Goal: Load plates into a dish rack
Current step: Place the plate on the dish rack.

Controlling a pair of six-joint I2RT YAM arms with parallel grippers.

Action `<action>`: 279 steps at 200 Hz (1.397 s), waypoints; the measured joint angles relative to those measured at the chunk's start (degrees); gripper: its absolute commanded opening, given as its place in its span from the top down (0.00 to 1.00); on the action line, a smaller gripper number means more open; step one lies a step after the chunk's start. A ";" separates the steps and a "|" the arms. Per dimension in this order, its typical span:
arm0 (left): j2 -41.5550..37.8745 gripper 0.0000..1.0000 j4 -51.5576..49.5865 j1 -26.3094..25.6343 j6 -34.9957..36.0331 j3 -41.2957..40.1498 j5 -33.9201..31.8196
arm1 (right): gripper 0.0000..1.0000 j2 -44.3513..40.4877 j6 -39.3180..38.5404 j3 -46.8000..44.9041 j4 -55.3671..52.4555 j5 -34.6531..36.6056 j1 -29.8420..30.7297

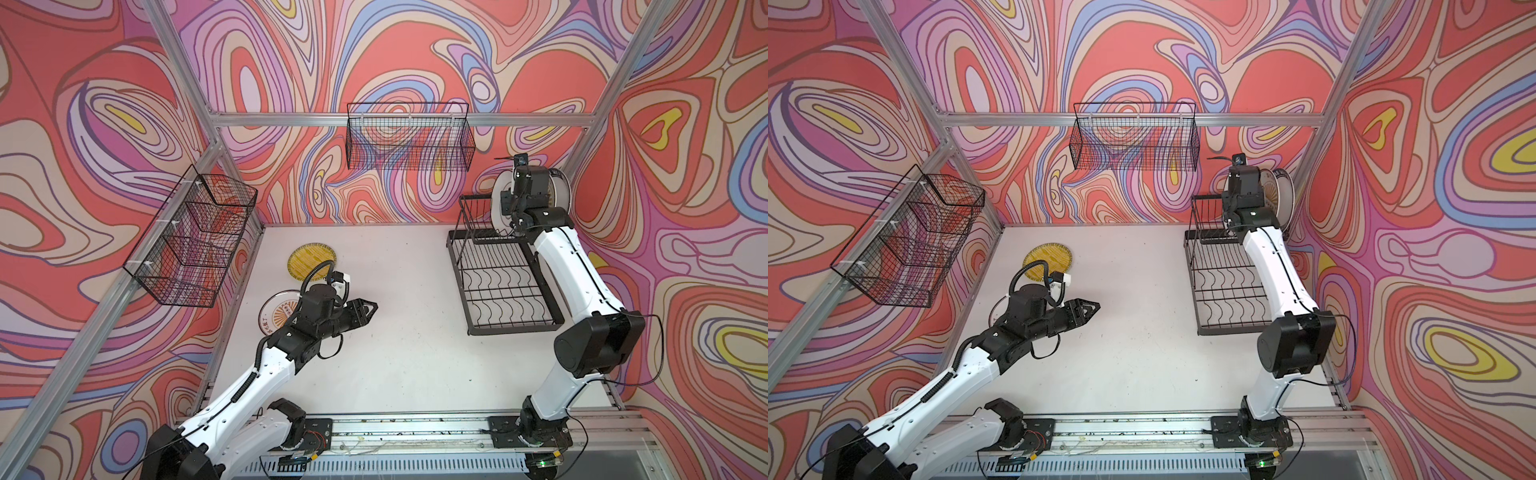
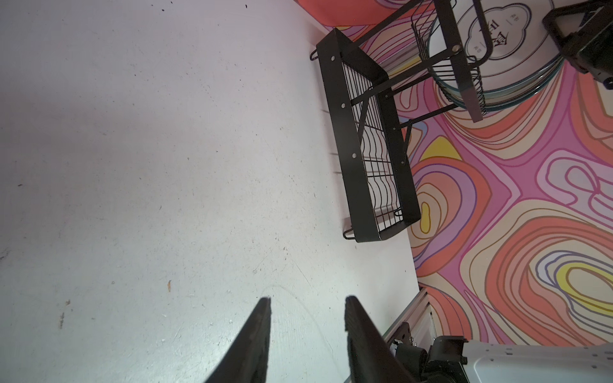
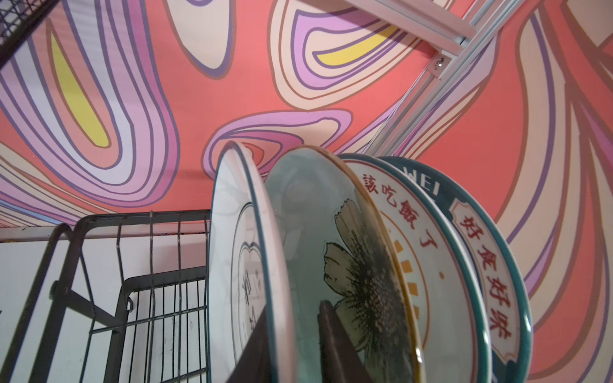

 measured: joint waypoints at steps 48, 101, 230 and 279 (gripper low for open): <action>-0.83 0.60 -0.13 0.00 -0.02 0.00 -0.04 | 0.61 -0.44 0.61 0.24 -1.27 -1.20 -0.04; -1.01 0.60 -0.17 0.00 0.02 0.00 -0.24 | 0.56 -4.15 2.14 0.55 -2.73 -3.96 -0.04; -0.33 0.59 -2.01 0.00 3.02 1.86 -2.45 | 0.48 -14.27 7.28 2.19 -5.09 -18.47 -0.04; 2.05 0.59 -2.75 0.00 5.01 4.20 -3.61 | 0.49 -23.21 10.67 -10.45 -0.50 -28.24 -0.04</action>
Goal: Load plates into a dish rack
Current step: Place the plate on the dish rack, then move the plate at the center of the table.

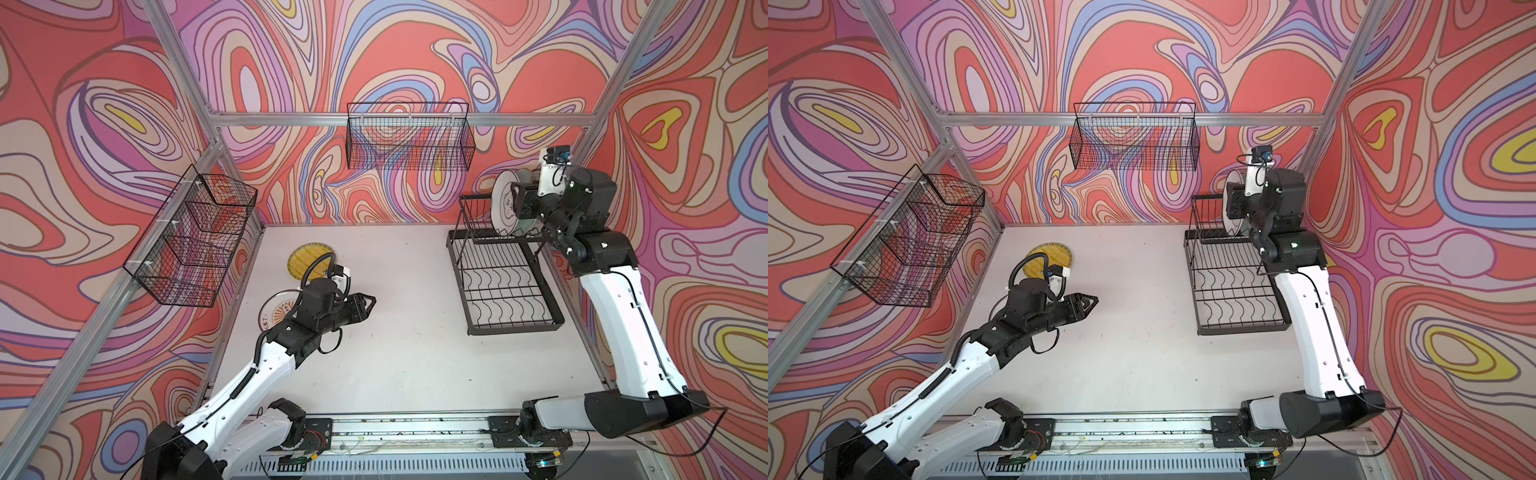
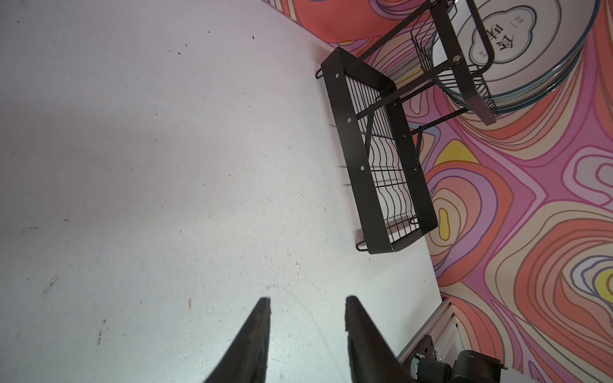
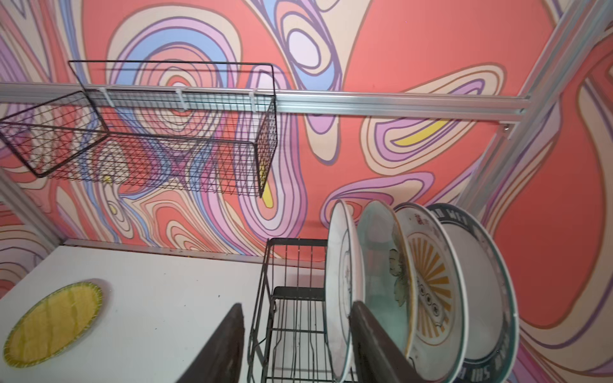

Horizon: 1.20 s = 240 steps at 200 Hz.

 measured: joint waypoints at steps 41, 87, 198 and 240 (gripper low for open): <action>1.92 0.59 0.02 0.00 0.74 0.04 -0.28 | 0.50 -4.74 2.64 -11.50 4.59 -5.73 0.02; 2.54 0.58 0.24 0.00 2.14 1.46 -1.53 | 0.52 -9.57 4.13 -20.04 8.04 -9.11 2.16; 8.00 0.58 0.70 0.00 1.44 1.49 -0.46 | 0.55 -12.81 5.97 -36.41 12.13 -7.63 12.85; 10.19 0.59 1.27 0.00 0.52 1.49 -0.46 | 0.55 -12.50 9.94 -43.01 15.52 -7.65 16.02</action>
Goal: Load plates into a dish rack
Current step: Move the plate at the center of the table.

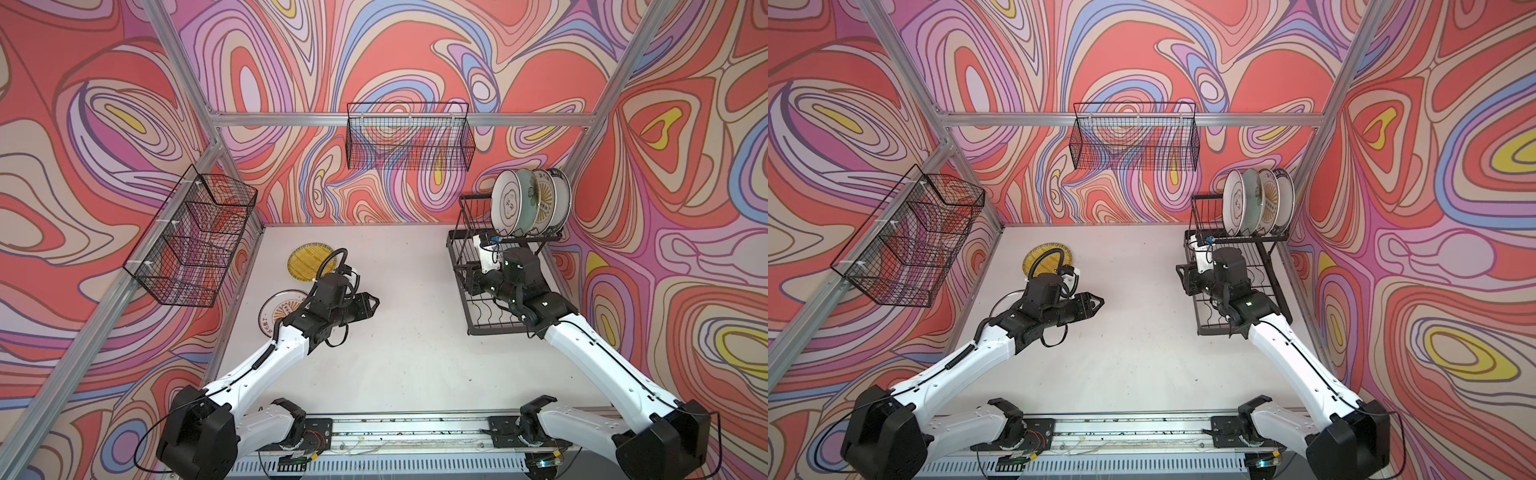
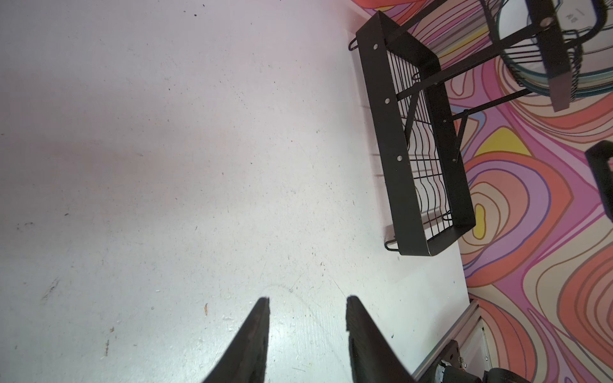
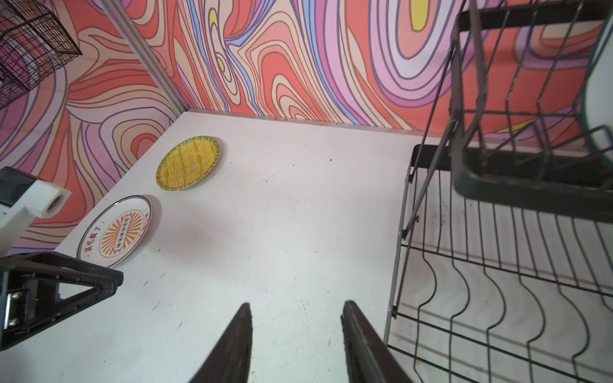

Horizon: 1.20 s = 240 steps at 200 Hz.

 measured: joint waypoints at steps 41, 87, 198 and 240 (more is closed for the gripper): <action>2.21 0.61 0.11 0.00 -0.17 0.00 -0.26 | 0.57 3.72 5.66 -5.31 7.45 -3.82 3.28; 3.58 0.61 -0.44 0.00 -0.13 0.00 -1.55 | 0.57 10.75 10.88 -7.82 14.16 -5.31 8.35; 2.32 0.58 -9.31 0.00 -0.39 0.00 -13.14 | 0.58 25.99 21.86 -8.04 27.21 -6.99 14.64; 1.90 0.56 -15.65 0.00 -0.63 0.00 -20.52 | 0.59 31.21 24.87 -7.06 30.64 -8.61 16.83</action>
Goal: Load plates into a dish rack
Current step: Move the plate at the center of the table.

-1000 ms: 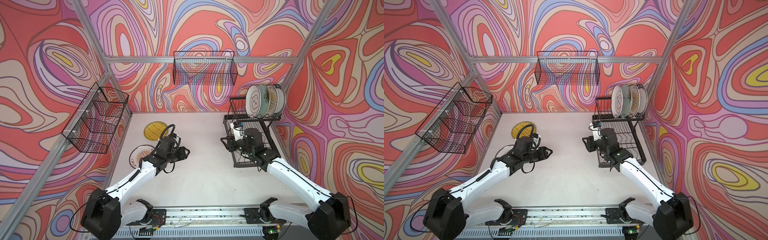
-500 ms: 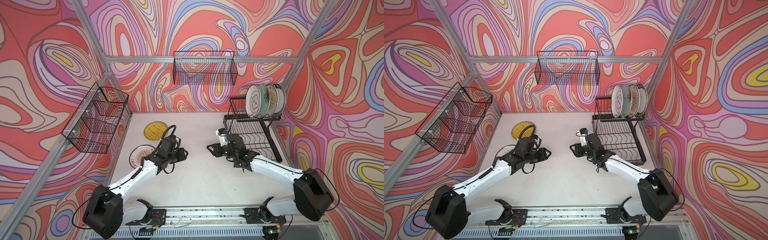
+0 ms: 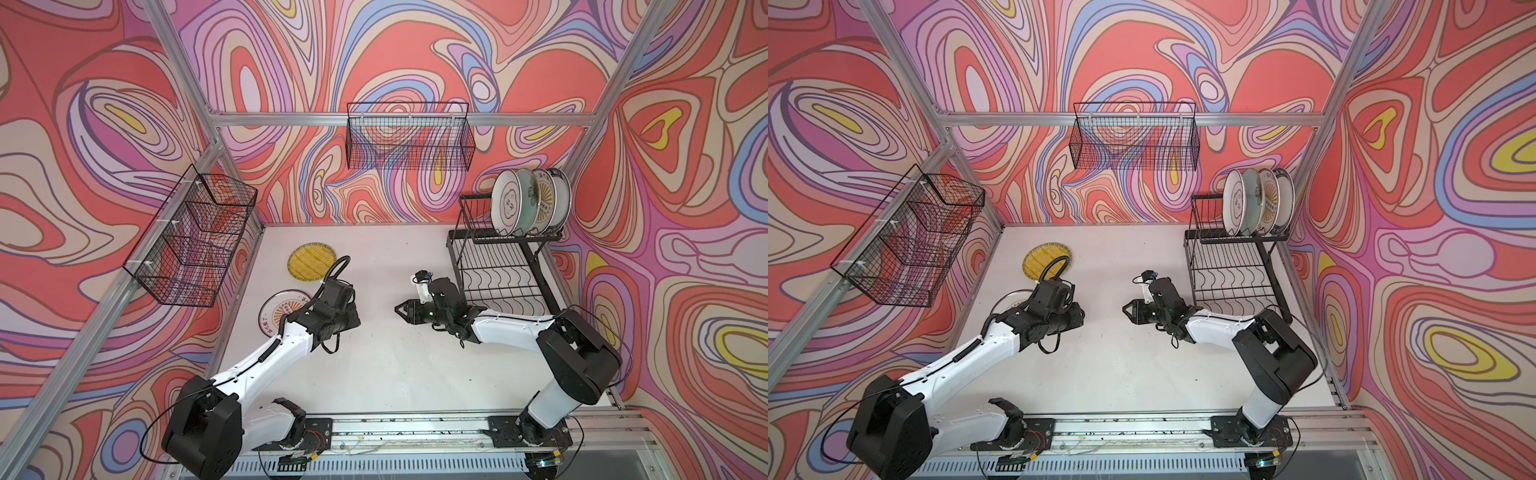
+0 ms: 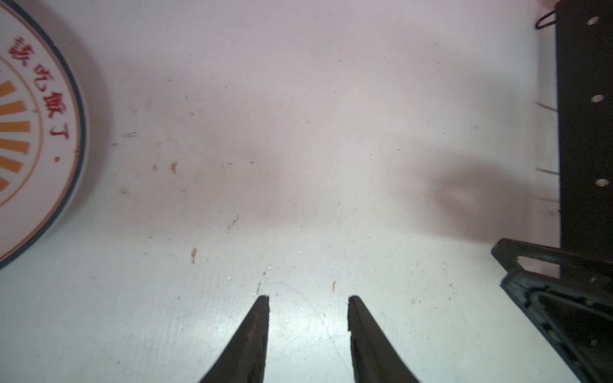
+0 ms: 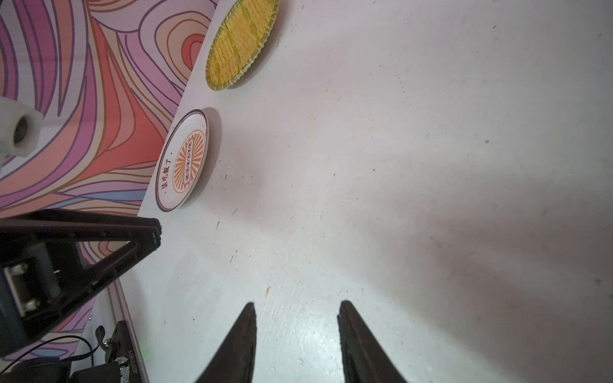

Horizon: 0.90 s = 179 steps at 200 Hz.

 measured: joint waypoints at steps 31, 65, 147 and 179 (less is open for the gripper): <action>0.09 0.54 -4.68 0.02 -0.15 0.63 -5.64 | 0.59 2.54 1.66 1.18 2.29 -1.38 0.63; 1.75 0.54 -7.69 0.37 -0.55 2.25 -10.23 | 0.60 4.46 3.52 1.70 4.61 -2.29 1.14; 12.87 0.59 -8.98 10.43 3.91 6.67 -12.41 | 0.60 7.17 5.66 2.36 5.14 -0.76 3.23; 21.42 0.60 -9.05 12.74 6.75 12.63 -13.11 | 0.60 6.49 5.44 1.90 4.02 0.13 3.48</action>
